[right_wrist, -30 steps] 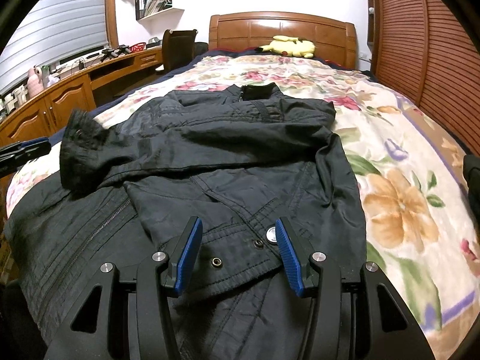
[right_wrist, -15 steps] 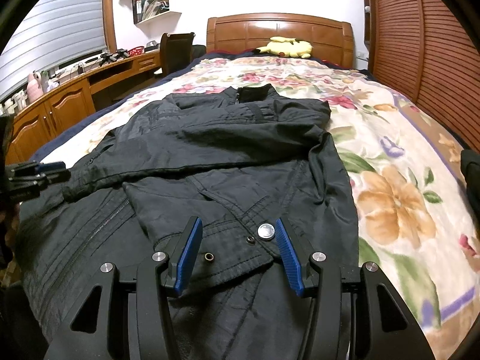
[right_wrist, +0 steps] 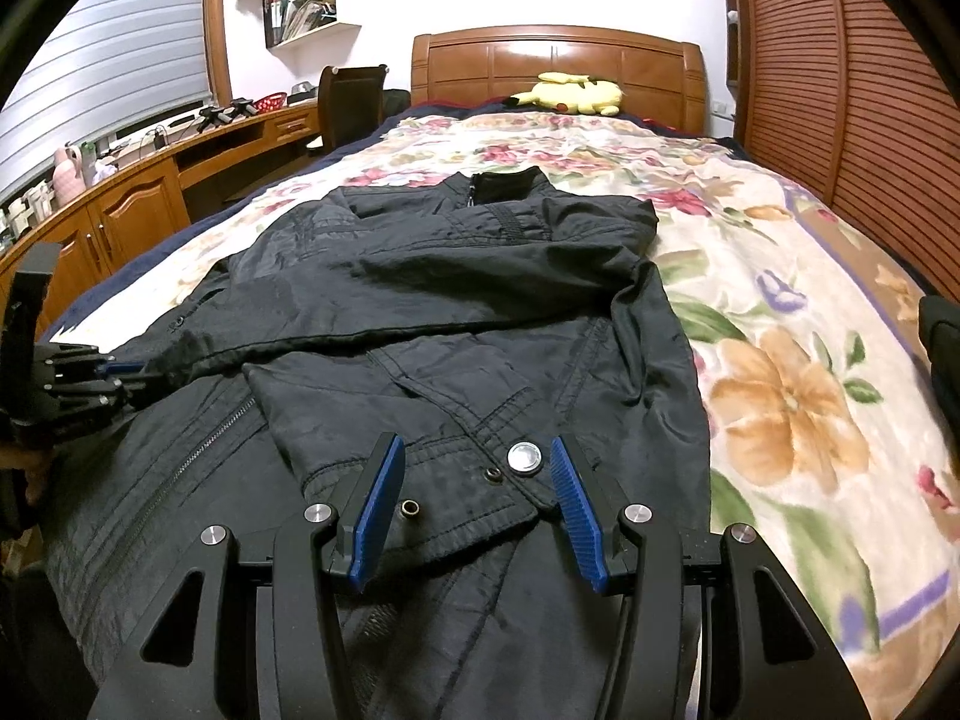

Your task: Fold large clothes

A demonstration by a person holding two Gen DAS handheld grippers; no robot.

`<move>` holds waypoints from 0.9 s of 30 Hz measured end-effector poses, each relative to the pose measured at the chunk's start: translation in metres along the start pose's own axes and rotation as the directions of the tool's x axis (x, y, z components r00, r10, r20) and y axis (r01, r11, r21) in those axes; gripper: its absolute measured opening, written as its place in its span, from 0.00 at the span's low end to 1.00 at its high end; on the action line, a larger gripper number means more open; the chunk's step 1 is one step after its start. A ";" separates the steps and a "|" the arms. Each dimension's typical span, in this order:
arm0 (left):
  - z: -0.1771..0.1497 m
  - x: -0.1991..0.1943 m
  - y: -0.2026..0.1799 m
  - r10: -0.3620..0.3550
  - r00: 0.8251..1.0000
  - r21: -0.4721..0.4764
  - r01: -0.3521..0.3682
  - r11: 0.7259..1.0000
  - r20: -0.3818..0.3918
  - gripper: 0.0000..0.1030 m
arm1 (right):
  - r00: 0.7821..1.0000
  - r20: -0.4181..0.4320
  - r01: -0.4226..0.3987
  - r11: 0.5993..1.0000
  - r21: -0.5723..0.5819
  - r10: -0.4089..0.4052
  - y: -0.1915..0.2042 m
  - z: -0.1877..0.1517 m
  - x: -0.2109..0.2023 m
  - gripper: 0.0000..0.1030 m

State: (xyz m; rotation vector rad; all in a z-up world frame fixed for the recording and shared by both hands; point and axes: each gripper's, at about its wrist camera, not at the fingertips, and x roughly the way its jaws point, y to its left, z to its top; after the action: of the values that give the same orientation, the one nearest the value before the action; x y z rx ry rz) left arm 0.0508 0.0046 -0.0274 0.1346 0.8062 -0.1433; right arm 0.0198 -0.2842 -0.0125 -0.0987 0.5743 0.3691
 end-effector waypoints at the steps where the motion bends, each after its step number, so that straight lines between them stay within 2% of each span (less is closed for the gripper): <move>1: 0.002 -0.011 0.001 -0.020 0.999 -0.016 0.021 1.000 0.030 0.07 | 1.000 -0.001 0.001 1.000 -0.002 -0.001 0.000 0.000 0.000 0.51; 4: 0.005 -0.036 0.001 -0.046 0.995 -0.021 0.048 0.999 0.089 0.07 | 1.000 -0.002 0.000 1.000 -0.006 0.000 -0.003 0.000 -0.001 0.51; 8: 0.002 -0.052 -0.005 -0.069 0.991 -0.008 0.071 0.997 0.114 0.07 | 1.000 -0.003 -0.001 1.000 0.012 0.001 -0.010 0.002 -0.001 0.51; 11: -0.004 -0.058 -0.008 -0.035 0.991 0.011 0.034 0.999 0.130 0.13 | 1.000 0.000 0.001 1.000 0.022 -0.001 -0.013 0.006 -0.002 0.51; 13: -0.010 -0.064 -0.006 -0.022 0.988 0.017 0.020 1.000 0.150 0.32 | 1.000 0.007 0.005 1.000 0.018 -0.005 -0.012 0.009 -0.005 0.51; 14: -0.012 -0.067 -0.002 -0.023 0.986 0.009 0.022 1.000 0.163 0.47 | 1.000 0.015 0.006 1.000 0.014 -0.007 -0.012 0.011 -0.007 0.51; 15: -0.013 -0.068 0.002 -0.027 0.985 0.003 0.027 1.000 0.171 0.57 | 1.000 0.020 0.010 1.000 0.010 -0.010 -0.012 0.012 -0.008 0.51; 16: -0.015 -0.071 0.007 -0.033 0.983 -0.006 0.035 0.999 0.180 0.64 | 1.000 0.024 0.014 1.000 0.006 -0.014 -0.012 0.015 -0.009 0.51; 17: -0.017 -0.073 0.012 -0.037 0.981 -0.016 0.041 0.999 0.192 0.79 | 1.000 0.025 0.017 1.000 0.001 -0.017 -0.012 0.018 -0.009 0.51; 18: -0.019 -0.075 0.015 -0.038 0.979 -0.023 0.043 0.999 0.202 0.83 | 1.000 0.021 0.020 1.000 -0.004 -0.020 -0.012 0.021 -0.008 0.51; 23: -0.025 -0.074 0.032 -0.009 0.975 -0.061 0.023 0.998 0.224 0.83 | 0.996 -0.003 0.091 0.991 -0.098 -0.091 -0.015 0.036 0.012 0.51; 27: -0.023 -0.063 0.040 0.007 0.977 -0.065 0.007 0.998 0.211 0.83 | 0.986 -0.062 0.149 0.984 -0.098 -0.156 -0.039 0.057 0.046 0.51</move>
State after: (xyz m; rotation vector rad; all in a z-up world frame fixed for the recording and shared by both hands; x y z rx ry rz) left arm -0.0017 0.0526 0.0048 0.0559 0.5981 -0.1289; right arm 0.0990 -0.2956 0.0092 -0.2447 0.6145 0.2440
